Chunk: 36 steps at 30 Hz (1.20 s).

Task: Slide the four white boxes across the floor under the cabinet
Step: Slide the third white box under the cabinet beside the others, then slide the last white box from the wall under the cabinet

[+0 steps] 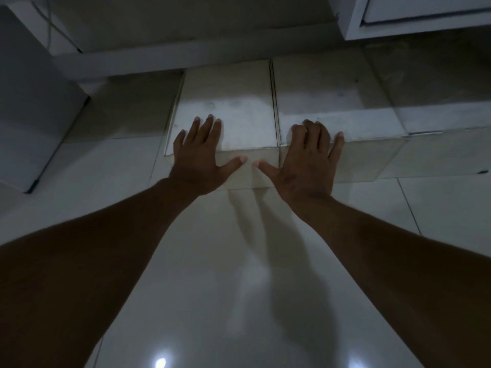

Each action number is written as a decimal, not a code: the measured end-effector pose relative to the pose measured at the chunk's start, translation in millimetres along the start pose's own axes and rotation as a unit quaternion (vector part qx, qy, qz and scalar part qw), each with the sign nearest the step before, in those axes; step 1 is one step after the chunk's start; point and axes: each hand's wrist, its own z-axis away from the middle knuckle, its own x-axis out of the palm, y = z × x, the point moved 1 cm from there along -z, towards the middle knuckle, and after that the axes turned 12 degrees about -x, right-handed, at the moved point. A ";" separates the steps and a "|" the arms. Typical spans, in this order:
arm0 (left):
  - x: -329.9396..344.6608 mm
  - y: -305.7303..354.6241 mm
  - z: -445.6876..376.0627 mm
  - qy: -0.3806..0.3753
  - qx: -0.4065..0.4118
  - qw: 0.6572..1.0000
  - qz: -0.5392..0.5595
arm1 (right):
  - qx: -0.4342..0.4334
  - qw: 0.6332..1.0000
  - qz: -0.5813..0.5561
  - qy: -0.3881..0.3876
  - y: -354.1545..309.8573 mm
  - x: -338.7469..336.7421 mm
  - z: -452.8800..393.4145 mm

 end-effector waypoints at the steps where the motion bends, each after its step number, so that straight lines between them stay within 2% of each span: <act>1: 0.1 0.0 -1.0 0.003 0.001 1.000 -0.002 | 0.000 1.000 0.000 0.001 0.0 -0.1 -0.3; 6: -3.7 1.0 -5.5 -0.009 0.008 1.000 -0.003 | 0.002 1.000 -0.002 0.001 -1.7 -3.8 -1.3; 10: -11.3 10.4 -5.8 -0.071 -0.033 0.996 -0.036 | -0.023 0.998 -0.011 -0.058 3.0 -13.1 -0.9; 13: -16.9 33.8 13.1 -0.036 -0.022 0.998 -0.041 | -0.041 0.994 -0.059 -0.080 10.6 -28.2 0.5; 17: -42.7 67.6 44.0 0.066 0.039 0.997 0.032 | -0.052 0.992 -0.111 0.005 21.0 -66.7 17.3; 20: -79.5 90.4 57.8 0.109 0.098 0.987 0.060 | -0.049 0.989 -0.126 0.057 34.2 -105.9 33.9; 23: -117.7 116.0 69.2 0.126 0.136 0.979 0.083 | -0.032 0.988 -0.121 0.088 50.9 -150.2 48.7; 31: -210.7 216.6 108.8 0.146 0.244 0.947 0.149 | -0.006 0.985 0.029 0.172 111.1 -302.4 80.3; 36: -249.0 293.8 131.8 0.159 0.273 0.934 0.170 | 0.033 0.982 0.072 0.171 164.9 -369.9 96.6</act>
